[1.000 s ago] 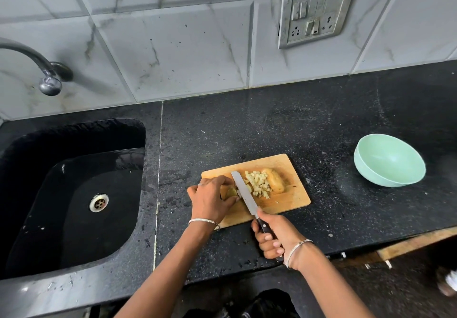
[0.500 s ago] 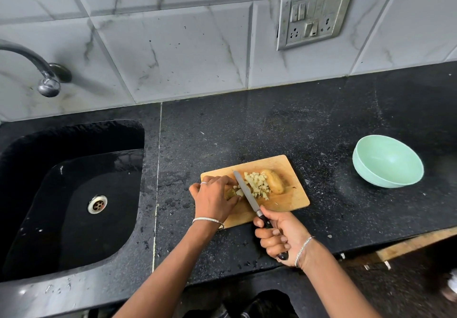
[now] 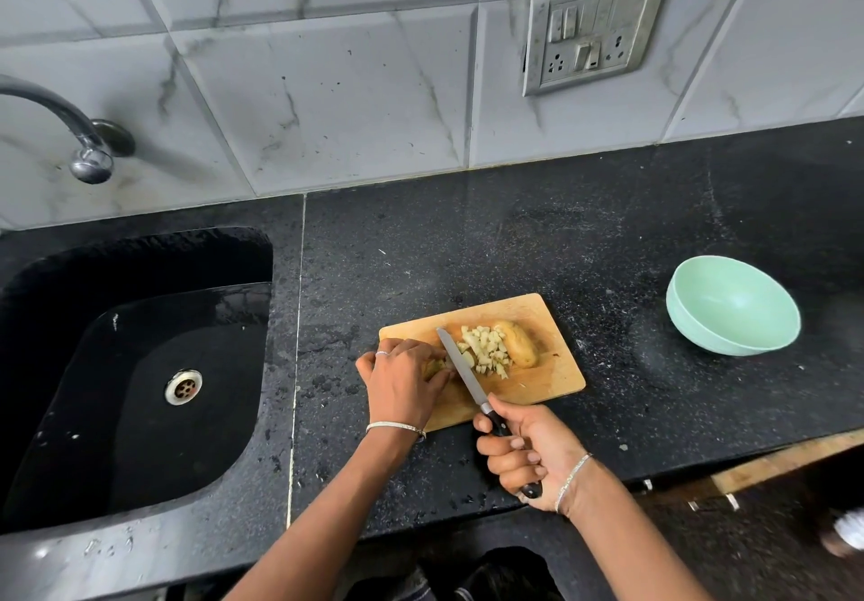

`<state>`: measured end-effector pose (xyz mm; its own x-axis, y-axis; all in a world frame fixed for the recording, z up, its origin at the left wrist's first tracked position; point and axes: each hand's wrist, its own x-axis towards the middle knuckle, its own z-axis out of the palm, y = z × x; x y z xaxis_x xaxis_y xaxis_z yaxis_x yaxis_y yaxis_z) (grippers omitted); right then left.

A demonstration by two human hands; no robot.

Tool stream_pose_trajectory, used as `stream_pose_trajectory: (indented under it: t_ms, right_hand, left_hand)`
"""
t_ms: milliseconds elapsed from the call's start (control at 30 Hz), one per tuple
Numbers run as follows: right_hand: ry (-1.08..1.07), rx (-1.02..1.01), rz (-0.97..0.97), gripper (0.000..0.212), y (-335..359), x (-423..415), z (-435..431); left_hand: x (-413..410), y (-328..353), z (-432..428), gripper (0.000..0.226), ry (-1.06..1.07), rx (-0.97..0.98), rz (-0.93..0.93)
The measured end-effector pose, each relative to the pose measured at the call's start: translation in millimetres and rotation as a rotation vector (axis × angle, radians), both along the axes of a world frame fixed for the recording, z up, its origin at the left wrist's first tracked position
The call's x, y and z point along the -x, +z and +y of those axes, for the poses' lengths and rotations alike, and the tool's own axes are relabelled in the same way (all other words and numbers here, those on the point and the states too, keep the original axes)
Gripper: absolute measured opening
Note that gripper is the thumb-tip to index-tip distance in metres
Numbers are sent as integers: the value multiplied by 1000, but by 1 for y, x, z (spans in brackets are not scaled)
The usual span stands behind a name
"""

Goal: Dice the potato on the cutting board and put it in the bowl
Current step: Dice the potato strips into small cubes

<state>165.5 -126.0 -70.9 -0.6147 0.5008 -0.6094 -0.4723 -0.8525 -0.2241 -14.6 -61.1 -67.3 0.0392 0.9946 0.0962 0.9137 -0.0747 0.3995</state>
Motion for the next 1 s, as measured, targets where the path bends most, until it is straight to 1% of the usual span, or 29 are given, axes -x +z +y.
stream_pose_trajectory:
  t_ms: [100,200,267,333,367,433,533,567,633,667,700,767,900,1000]
  right_hand:
    - [-24,20,101,35,-1,-1,0]
    - [-57,33,160,33,-2,-2,0]
    - [-85,33,161,34,1,-4,-1]
    - [-104,0,83,36,6,-6,-1]
    - [-109,-31,-1,38,8,-7,-1]
    - [-110,-108,-240,41,11,-5,-3]
    - [-67,-292,-698,45,16,2,-10]
    - [-19,-381,-870,47,18,6,-13]
    - [150,-617,-1268,49,19,13,-18]
    - [244,-723,-1430,48,17,15,-20]
    - [307,-780,-1538,47,14,17,-23]
    - [341,-814,-1628,46,10,21,-26]
    - [359,-873,-1704,40,5,27,-31]
    - [363,-880,-1789,38,10,33,-34]
  left_hand:
    - [1,0,1,26,-9,-5,3]
    - [2,1,1,26,-21,-5,21]
    - [3,2,2,28,-24,1,20]
    - [3,2,2,32,-25,12,8]
    - [3,2,3,35,-27,13,8]
    - [2,2,2,40,-39,6,31]
    - [0,3,3,44,-77,34,59]
    - [-1,4,4,42,-81,47,64]
    - [-3,6,6,36,-80,55,63]
    - [-3,6,7,35,-81,61,55]
    - [-3,6,8,35,-80,67,47]
    - [-1,4,10,38,-77,73,34]
    - [3,-1,14,40,-75,79,-3]
    - [4,0,13,40,-67,67,3]
